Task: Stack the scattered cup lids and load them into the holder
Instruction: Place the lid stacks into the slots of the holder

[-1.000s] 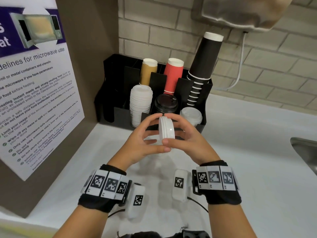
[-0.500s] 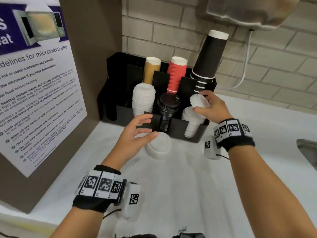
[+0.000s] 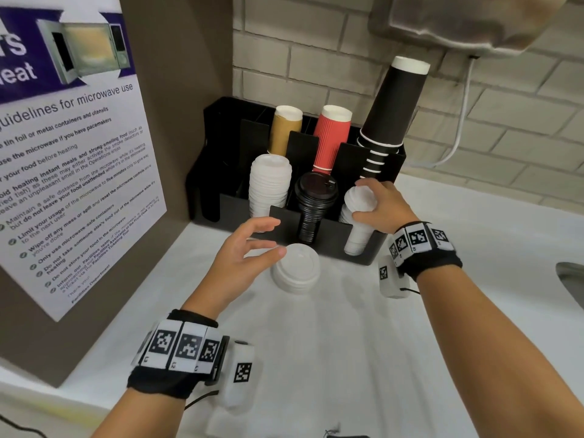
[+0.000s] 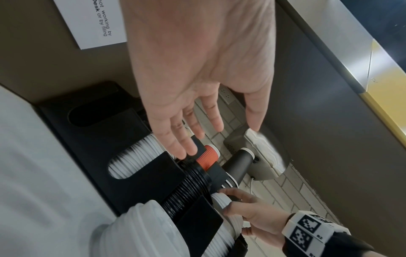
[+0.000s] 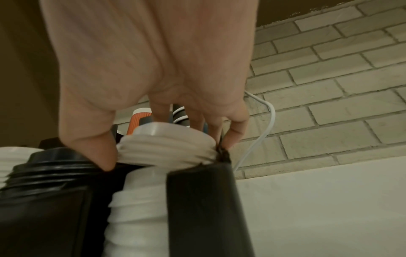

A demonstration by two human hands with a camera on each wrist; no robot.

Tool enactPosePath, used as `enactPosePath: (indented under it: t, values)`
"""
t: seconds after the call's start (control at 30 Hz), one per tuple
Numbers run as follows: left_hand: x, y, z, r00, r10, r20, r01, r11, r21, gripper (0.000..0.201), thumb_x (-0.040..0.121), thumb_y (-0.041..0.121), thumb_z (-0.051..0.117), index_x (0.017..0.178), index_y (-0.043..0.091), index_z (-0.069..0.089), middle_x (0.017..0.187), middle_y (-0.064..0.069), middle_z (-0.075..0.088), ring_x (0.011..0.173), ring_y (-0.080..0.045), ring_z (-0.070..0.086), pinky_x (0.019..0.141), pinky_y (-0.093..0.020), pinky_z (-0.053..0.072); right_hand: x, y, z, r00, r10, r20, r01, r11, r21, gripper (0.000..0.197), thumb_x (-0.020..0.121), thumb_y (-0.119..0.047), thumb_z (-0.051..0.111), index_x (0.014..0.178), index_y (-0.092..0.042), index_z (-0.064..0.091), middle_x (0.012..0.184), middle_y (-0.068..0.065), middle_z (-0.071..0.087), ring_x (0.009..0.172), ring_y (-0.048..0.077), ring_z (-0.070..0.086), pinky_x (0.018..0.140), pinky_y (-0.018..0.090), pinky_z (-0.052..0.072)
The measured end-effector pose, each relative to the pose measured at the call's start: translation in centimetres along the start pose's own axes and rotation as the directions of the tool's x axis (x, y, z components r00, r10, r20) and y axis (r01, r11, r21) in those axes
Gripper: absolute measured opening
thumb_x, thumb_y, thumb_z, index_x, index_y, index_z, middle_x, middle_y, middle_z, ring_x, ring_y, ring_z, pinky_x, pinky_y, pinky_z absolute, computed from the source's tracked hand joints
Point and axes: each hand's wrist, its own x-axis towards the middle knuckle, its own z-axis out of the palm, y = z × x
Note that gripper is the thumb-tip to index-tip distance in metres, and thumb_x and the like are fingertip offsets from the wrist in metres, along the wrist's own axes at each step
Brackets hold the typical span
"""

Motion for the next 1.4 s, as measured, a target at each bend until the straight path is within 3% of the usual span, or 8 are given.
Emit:
enactPosePath:
  t: [0.6,0.7,0.77,0.83,0.9,0.97,1.13,1.4]
  values:
    - [0.1,-0.1,-0.6,1.000,-0.016,-0.005,0.016,1.000,-0.006,0.036,0.087,0.015,0.070,0.118,0.033,0.061,0.129,0.007,0.058,0.101,-0.003,0.063,0.091,-0.027,0.048,-1.3,0.2,0.7,0.999,-0.028,0.021,0.032,0.968,-0.248,0.060,0.075,-0.020,0.075,0.128,-0.023,0.048,0.133,0.008,0.038,0.121,0.030,0.037,0.097,0.042,0.032]
    - [0.2,-0.1,-0.8,1.000,-0.011,-0.011,0.011,1.000,-0.006,0.036,0.087,0.016,0.069,0.118,0.033,0.061,0.128,0.006,0.058,0.101,-0.004,0.064,0.094,-0.030,0.048,-2.6,-1.1,1.1,0.972,-0.162,-0.173,0.115,0.960,-0.256,0.049,0.075,-0.018,0.072,0.121,-0.019,0.056,0.126,0.008,0.047,0.118,0.030,0.040,0.093,0.040,0.032]
    - [0.4,-0.1,-1.2,1.000,-0.003,-0.025,0.003,1.000,-0.008,0.035,0.088,0.015,0.069,0.118,0.031,0.061,0.126,0.005,0.059,0.101,-0.005,0.064,0.093,-0.029,0.048,-3.8,-3.0,1.8,0.905,-0.307,-0.295,0.300,0.951,-0.067,0.037,0.074,-0.013,0.072,0.110,-0.013,0.064,0.113,0.011,0.056,0.105,0.028,0.049,0.089,0.038,0.038]
    - [0.8,-0.2,-1.5,0.999,0.002,-0.042,-0.002,1.000,-0.011,0.035,0.088,0.012,0.068,0.117,0.030,0.061,0.124,0.006,0.060,0.098,-0.002,0.064,0.090,-0.026,0.047,-4.9,-4.8,3.1,0.917,-0.386,-0.101,0.396,0.912,0.105,0.035,0.078,-0.015,0.074,0.111,-0.011,0.064,0.107,0.010,0.060,0.098,0.020,0.054,0.089,0.038,0.045]
    - [1.0,-0.2,-1.7,0.999,0.006,-0.054,-0.007,1.000,-0.016,0.034,0.088,0.011,0.067,0.116,0.030,0.062,0.121,0.010,0.061,0.097,-0.002,0.065,0.088,-0.025,0.048,-5.3,-6.0,5.0,0.899,-0.342,0.273,0.348,0.937,0.026,0.051,0.081,-0.031,0.074,0.127,-0.018,0.056,0.117,0.008,0.056,0.106,0.019,0.053,0.095,0.032,0.044]
    - [1.0,-0.2,-1.8,0.998,0.011,-0.058,-0.012,1.000,-0.018,0.033,0.089,0.012,0.067,0.114,0.031,0.062,0.120,0.013,0.061,0.098,-0.004,0.065,0.093,-0.030,0.050,-5.3,-6.5,6.8,0.875,-0.222,0.431,0.301,0.946,-0.123,0.069,0.079,-0.044,0.073,0.139,-0.026,0.043,0.129,0.008,0.048,0.118,0.024,0.047,0.099,0.033,0.041]
    - [1.0,-0.5,-2.2,0.998,0.009,-0.062,-0.009,1.000,-0.003,0.032,0.089,0.015,0.068,0.114,0.034,0.062,0.119,0.017,0.061,0.098,-0.004,0.065,0.099,-0.039,0.050,-4.8,-6.9,9.4,0.860,-0.076,0.504,0.232,0.939,-0.254,0.092,0.066,-0.048,0.081,0.143,-0.034,0.031,0.129,0.011,0.042,0.120,0.032,0.046,0.098,0.045,0.046]
    - [1.2,-1.0,-2.9,0.997,0.010,-0.081,-0.010,1.000,0.004,0.031,0.089,0.015,0.068,0.112,0.035,0.063,0.109,0.028,0.062,0.093,0.000,0.063,0.097,-0.036,0.050,-4.8,-7.0,8.7,0.902,-0.102,0.419,0.206,0.956,-0.211,0.085,0.065,-0.045,0.079,0.136,-0.036,0.033,0.124,0.008,0.040,0.117,0.033,0.043,0.098,0.049,0.043]
